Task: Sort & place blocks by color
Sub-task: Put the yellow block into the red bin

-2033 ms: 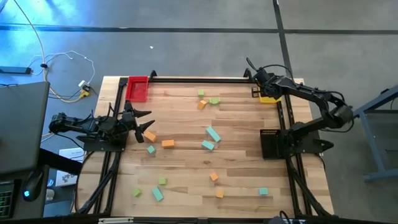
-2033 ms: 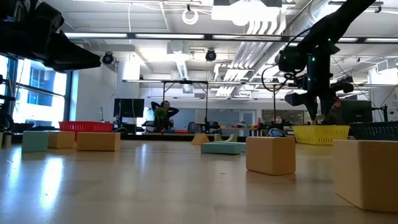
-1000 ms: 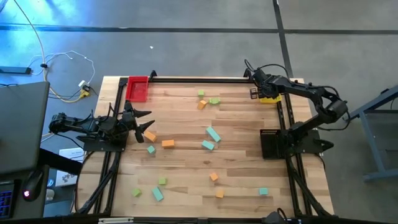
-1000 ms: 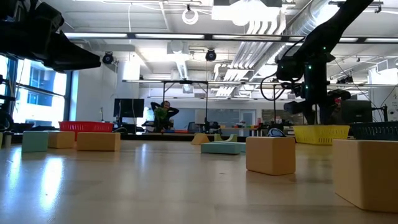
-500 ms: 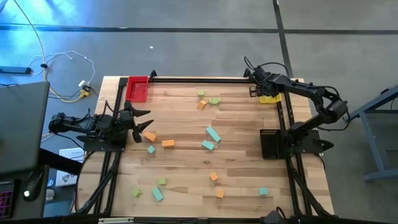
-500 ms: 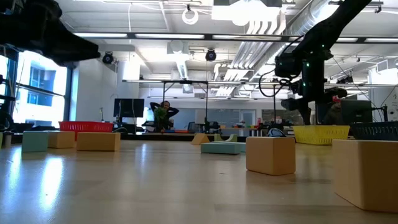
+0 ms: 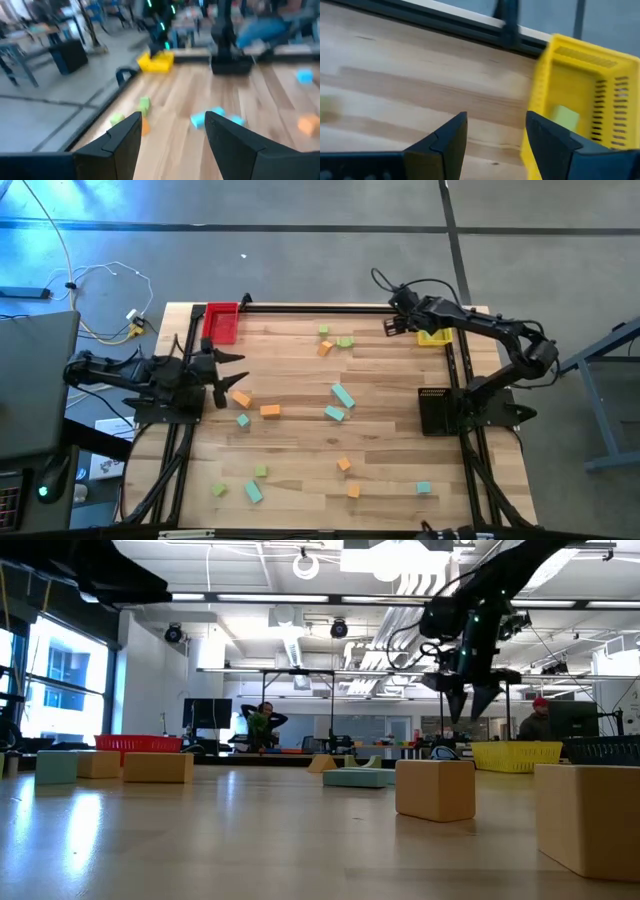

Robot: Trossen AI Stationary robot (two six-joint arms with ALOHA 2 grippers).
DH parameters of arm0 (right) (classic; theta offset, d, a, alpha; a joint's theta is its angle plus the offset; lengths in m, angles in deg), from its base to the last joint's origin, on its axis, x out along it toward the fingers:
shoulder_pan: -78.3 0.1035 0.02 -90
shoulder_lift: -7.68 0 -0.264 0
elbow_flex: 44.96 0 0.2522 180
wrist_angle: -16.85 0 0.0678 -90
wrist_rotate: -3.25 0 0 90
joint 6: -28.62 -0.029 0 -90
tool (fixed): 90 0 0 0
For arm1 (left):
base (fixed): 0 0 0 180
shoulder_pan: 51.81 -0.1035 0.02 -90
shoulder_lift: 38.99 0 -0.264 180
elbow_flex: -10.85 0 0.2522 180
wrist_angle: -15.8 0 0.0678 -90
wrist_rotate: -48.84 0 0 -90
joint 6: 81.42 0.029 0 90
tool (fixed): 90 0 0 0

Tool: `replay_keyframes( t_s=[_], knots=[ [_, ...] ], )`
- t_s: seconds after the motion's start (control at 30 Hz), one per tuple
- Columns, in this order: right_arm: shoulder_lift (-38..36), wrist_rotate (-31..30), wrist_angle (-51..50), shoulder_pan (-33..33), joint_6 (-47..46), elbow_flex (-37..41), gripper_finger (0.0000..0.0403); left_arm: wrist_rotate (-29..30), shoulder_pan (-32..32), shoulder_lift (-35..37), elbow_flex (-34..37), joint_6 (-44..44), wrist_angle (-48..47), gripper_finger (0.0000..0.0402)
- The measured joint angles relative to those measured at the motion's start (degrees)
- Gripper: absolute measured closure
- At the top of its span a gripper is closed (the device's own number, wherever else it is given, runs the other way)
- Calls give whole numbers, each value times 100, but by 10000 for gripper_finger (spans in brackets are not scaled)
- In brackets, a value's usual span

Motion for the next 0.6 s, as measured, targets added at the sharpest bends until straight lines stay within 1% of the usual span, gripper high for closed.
replay_keyframes(
  t_s=[0.2, 0.33, 0.43, 0.6],
  knots=[
    [-2, -2, -76, 482, 15, -235, 215, -573, -2, -1029, -973, -140, -1206, 197],
    [-2, -23, -78, 721, 17, -248, 215, -668, -4, -1608, -1560, -143, -1713, 197],
    [-2, -22, -77, 810, 4, -248, 215, -861, -4, -1988, -1999, -144, -2233, 197],
    [-2, -4, -76, 933, 7, -248, 215, -958, -4, -2475, -2591, -126, -3131, 197]
  ],
)
